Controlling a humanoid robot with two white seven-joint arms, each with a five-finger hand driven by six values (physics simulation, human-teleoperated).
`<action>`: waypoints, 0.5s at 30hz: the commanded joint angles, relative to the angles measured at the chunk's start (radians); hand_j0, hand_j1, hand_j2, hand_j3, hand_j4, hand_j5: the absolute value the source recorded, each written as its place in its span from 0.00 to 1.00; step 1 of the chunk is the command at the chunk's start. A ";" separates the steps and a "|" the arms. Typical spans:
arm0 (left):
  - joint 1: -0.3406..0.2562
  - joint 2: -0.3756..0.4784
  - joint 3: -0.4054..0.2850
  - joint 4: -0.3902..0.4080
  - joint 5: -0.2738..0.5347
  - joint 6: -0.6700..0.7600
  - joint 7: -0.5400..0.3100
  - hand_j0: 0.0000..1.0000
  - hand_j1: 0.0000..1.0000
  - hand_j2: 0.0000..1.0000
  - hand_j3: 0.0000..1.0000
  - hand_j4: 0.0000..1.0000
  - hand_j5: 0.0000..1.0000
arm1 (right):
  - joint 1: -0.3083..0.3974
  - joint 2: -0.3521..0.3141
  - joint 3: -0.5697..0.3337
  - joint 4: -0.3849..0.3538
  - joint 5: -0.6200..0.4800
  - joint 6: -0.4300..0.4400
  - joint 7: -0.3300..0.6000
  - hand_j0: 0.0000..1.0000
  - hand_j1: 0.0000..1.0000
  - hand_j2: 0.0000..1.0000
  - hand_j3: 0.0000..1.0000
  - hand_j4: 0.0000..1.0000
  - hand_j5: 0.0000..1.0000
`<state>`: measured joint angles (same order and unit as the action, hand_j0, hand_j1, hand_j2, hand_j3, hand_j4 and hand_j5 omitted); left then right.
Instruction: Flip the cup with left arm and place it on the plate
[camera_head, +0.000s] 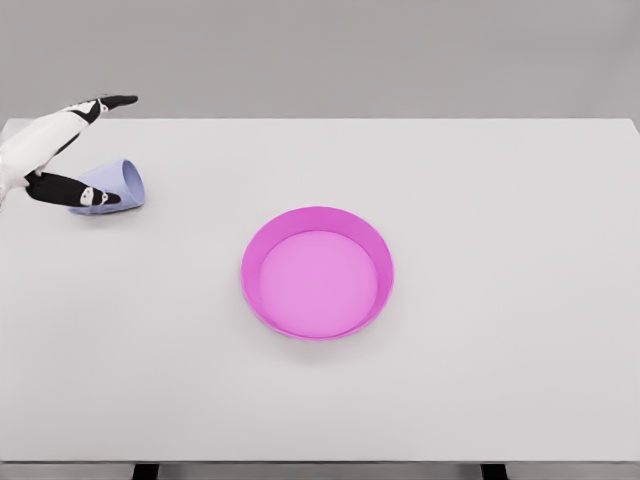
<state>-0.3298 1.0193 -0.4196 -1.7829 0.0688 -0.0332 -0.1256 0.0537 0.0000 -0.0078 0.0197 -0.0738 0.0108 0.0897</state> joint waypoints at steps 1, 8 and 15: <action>-0.006 0.007 -0.071 -0.007 0.049 0.134 -0.012 1.00 1.00 1.00 1.00 1.00 1.00 | 0.000 0.000 0.000 0.000 0.000 0.000 -0.001 1.00 1.00 1.00 1.00 1.00 1.00; -0.089 -0.002 -0.127 0.017 0.140 0.274 -0.014 1.00 1.00 1.00 1.00 1.00 1.00 | 0.000 0.000 0.000 0.000 0.000 0.000 -0.001 1.00 1.00 1.00 1.00 1.00 1.00; -0.166 -0.005 -0.209 0.048 0.141 0.361 -0.026 1.00 1.00 1.00 1.00 1.00 1.00 | 0.000 0.000 0.000 0.000 0.000 0.000 0.001 1.00 1.00 1.00 1.00 1.00 1.00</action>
<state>-0.5062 1.0139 -0.6047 -1.7424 0.2083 0.3009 -0.1500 0.0537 0.0000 -0.0078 0.0197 -0.0738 0.0108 0.0898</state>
